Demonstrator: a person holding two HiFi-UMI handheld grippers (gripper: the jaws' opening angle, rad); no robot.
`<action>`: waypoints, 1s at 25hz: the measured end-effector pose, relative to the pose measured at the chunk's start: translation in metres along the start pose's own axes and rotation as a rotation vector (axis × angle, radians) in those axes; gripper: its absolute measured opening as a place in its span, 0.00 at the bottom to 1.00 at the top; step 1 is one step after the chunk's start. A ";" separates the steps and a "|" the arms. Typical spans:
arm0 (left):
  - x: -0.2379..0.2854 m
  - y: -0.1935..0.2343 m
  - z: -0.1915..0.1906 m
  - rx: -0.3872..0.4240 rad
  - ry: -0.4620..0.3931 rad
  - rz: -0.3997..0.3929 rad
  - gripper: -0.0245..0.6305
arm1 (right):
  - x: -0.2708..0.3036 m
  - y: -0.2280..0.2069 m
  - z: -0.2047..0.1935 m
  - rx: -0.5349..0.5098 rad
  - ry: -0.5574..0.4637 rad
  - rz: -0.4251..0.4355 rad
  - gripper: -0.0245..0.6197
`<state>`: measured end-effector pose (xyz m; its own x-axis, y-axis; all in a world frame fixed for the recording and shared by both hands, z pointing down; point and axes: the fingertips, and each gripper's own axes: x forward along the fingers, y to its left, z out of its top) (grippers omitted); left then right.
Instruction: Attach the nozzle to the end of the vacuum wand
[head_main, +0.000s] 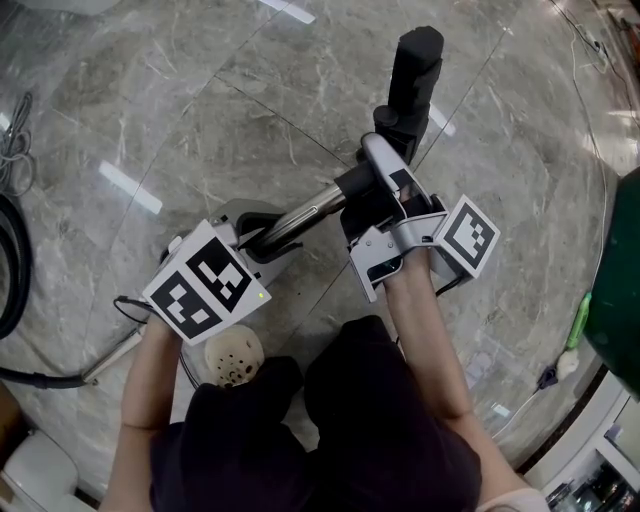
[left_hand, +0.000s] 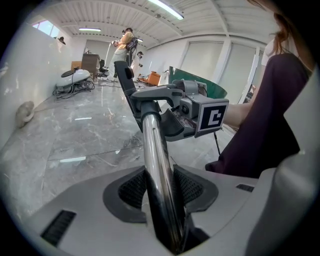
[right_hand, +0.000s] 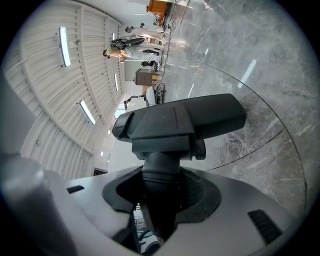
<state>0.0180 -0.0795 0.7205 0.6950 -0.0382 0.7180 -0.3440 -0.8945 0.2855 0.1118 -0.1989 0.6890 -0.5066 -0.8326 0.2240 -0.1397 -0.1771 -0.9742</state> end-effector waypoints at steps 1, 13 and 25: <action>0.002 -0.001 -0.001 0.019 0.014 0.005 0.28 | -0.001 -0.002 0.001 0.002 -0.002 -0.009 0.32; 0.011 0.016 0.002 0.049 0.045 0.018 0.29 | 0.016 -0.012 0.014 -0.001 -0.048 -0.117 0.33; 0.012 0.064 0.002 0.043 0.060 0.115 0.29 | 0.075 -0.015 0.016 -0.121 0.038 -0.155 0.34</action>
<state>0.0052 -0.1383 0.7463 0.6131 -0.1164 0.7814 -0.3914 -0.9039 0.1725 0.0895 -0.2671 0.7197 -0.5023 -0.7795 0.3743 -0.3190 -0.2353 -0.9181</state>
